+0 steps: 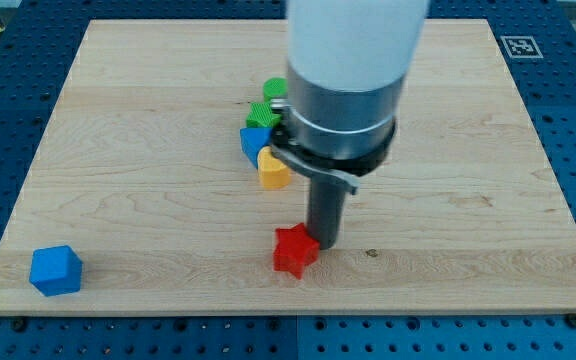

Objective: Push the red star towards the bottom left side of the word

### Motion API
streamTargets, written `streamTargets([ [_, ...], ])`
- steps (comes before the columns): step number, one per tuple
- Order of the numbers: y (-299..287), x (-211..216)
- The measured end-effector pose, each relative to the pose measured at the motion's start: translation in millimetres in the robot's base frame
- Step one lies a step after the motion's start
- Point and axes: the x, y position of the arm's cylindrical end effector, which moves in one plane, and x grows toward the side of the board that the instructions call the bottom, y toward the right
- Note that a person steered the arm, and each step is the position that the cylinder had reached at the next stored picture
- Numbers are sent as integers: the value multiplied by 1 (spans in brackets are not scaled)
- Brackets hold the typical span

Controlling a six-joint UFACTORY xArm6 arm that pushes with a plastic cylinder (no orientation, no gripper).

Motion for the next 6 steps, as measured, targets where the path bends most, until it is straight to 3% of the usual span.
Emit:
streamTargets([
  [2, 20, 22],
  [6, -30, 24],
])
